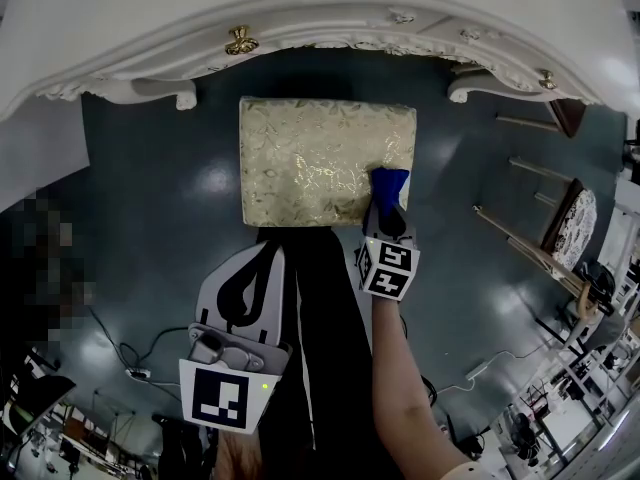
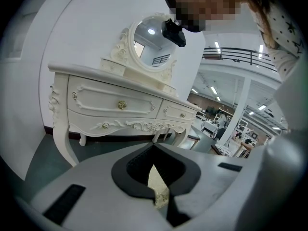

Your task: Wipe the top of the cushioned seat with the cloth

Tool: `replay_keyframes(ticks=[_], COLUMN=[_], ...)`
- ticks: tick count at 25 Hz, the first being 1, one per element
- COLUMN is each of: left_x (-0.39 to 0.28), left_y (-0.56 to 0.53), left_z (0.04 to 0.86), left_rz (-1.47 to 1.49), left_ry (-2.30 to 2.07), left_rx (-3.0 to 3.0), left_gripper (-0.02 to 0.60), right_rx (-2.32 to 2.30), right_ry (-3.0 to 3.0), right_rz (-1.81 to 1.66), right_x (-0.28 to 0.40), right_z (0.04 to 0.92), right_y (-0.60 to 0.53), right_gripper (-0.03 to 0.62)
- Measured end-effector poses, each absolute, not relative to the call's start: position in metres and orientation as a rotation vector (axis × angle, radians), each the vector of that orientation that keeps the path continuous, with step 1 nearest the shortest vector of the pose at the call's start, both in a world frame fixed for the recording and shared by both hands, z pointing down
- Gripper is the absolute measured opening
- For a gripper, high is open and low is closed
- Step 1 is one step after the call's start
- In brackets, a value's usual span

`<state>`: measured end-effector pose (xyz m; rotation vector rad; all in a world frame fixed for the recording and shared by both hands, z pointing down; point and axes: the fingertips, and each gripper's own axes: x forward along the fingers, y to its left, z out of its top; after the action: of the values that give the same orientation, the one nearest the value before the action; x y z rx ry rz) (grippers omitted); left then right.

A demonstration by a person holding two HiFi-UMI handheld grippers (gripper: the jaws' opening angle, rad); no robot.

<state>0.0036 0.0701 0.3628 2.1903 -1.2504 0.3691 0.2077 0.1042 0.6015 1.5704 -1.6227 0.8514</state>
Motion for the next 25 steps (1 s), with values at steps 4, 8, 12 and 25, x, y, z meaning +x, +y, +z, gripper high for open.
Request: replay_keyframes(ticks=[4, 8, 12, 25], left_x=[0.002, -0.001, -0.005, -0.014], left_y=[0.072, 0.072, 0.073, 0.074], left_z=[0.361, 0.361, 0.362, 0.359], left_rz=[0.364, 0.355, 0.353, 0.343], left_ry=[-1.257, -1.264, -1.271, -1.287], left_rx=[2.189, 2.191, 2.185, 2.168], left_gripper=[-0.002, -0.002, -0.002, -0.002], right_rx=[1.570, 1.568, 1.566, 1.554], right_ry=[-1.628, -1.638, -1.646, -1.674], right_rz=[0.858, 0.861, 0.866, 0.876], right_x=[0.202, 0.194, 0.186, 0.160], right_z=[0.601, 0.602, 0.603, 0.599], right_y=[0.104, 0.104, 0.103, 0.100], right_gripper=[0.064, 0.065, 0.064, 0.066])
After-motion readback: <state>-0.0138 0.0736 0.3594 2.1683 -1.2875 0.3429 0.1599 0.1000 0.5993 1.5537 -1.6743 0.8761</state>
